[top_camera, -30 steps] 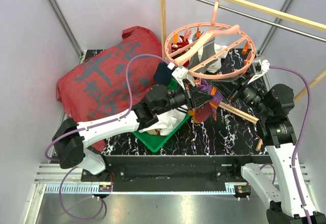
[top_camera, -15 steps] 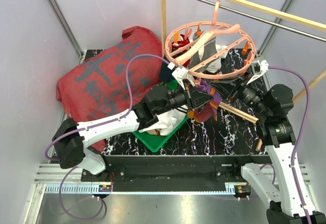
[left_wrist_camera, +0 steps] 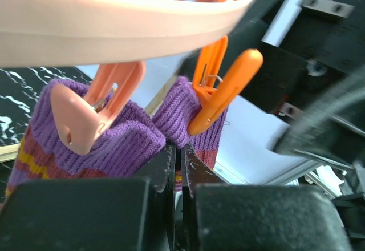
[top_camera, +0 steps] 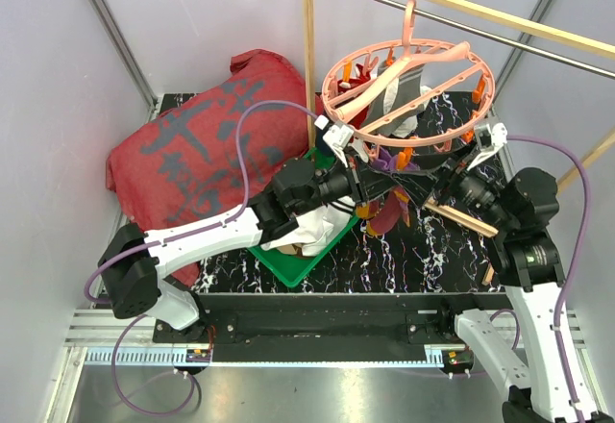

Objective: Clip the socks to the hanger
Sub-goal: Clamp the sock onto the hanger, then open the clamp at the hanger.

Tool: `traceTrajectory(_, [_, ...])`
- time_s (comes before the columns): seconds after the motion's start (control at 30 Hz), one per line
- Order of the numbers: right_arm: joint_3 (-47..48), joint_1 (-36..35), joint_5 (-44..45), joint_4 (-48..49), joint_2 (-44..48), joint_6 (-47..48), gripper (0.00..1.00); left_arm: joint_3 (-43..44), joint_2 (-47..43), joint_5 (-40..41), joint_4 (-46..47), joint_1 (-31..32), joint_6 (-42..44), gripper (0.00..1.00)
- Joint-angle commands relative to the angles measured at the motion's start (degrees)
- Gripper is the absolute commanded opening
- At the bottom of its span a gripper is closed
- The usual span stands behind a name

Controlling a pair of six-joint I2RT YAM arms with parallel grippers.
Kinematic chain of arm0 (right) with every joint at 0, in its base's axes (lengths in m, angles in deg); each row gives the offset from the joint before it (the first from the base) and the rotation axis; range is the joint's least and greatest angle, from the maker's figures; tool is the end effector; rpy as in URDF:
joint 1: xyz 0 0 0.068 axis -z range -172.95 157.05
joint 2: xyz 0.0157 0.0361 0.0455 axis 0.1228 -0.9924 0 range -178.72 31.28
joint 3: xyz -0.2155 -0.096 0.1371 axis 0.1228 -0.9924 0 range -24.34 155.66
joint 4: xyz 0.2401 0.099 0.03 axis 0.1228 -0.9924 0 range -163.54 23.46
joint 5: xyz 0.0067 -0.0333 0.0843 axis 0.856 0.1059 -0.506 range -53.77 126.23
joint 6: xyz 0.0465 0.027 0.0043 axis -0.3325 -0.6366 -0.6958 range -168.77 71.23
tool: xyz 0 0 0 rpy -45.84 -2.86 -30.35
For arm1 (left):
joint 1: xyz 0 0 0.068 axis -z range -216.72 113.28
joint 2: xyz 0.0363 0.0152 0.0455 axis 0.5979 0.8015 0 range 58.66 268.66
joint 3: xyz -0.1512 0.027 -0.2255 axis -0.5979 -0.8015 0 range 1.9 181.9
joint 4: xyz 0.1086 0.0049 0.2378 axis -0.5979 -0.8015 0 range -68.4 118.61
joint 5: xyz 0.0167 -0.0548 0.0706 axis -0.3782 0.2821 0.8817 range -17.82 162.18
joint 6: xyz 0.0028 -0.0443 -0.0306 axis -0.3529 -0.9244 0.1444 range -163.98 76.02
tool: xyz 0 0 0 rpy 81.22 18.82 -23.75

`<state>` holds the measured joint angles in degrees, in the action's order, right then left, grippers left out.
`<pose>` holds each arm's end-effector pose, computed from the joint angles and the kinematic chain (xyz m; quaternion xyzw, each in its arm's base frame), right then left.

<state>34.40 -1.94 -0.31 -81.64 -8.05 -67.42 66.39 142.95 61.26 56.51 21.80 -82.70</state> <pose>0.1243 0.0412 0.4266 -0.1747 0.6628 0.3733 0.6252 0.1783 -0.3040 0.3650 0.1829 0.6303 -0.6054 0.4502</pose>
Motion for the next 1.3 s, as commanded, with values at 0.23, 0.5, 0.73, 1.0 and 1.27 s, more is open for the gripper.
traceTrajectory(0.23, [8.8, -0.2, 15.2, -14.6, 6.4, 11.0, 0.88, 1.4, -1.9, -4.0, -2.1, -5.4, 2.1, 0.04])
traceTrajectory(0.5, [8.3, -0.2, 17.1, -14.0, 2.5, 13.7, 0.84, 1.8, -2.7, -7.4, -3.5, -8.1, 2.0, 0.05])
traceTrajectory(0.73, [8.9, -0.3, 14.0, -8.8, -2.3, 13.1, 0.82, 1.9, -2.9, -8.5, -3.6, -8.3, 1.5, 0.06])
traceTrajectory(1.0, [10.6, -0.2, 11.0, -7.8, -7.1, 14.1, 0.82, 2.2, -3.0, -8.9, -3.6, -8.3, 1.1, 0.06])
traceTrajectory(1.27, [11.8, -0.2, 9.9, -6.0, -9.4, 14.3, 0.8, 1.7, -2.9, -9.3, -3.0, -8.3, 0.0, 0.06])
